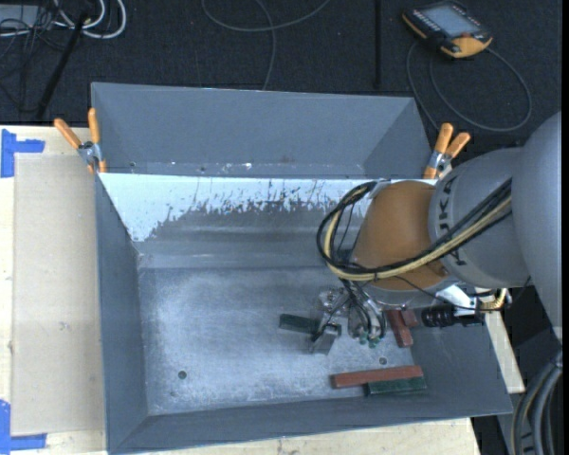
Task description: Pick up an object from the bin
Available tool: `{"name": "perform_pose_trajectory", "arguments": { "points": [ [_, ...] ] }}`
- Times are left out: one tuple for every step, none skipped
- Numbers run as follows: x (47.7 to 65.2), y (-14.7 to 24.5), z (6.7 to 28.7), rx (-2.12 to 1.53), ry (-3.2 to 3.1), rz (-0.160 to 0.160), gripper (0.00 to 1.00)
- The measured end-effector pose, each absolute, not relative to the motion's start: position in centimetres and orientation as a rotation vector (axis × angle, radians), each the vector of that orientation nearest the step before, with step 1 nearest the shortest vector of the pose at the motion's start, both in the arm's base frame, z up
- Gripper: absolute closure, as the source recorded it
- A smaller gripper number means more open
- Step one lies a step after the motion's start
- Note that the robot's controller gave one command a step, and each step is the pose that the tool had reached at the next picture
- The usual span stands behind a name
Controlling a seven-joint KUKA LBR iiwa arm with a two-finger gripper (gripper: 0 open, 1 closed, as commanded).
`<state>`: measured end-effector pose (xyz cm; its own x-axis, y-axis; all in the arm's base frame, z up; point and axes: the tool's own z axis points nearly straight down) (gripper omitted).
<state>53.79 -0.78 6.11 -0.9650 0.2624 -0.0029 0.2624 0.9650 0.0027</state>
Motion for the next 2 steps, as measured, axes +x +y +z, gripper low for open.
{"name": "perform_pose_trajectory", "arguments": {
  "points": [
    [53.76, -0.77, 6.16, 0.426, 3.109, 0.004, 1.00],
    [53.70, -0.75, 6.48, 0.431, 3.111, 0.003, 1.00]
  ]
}}
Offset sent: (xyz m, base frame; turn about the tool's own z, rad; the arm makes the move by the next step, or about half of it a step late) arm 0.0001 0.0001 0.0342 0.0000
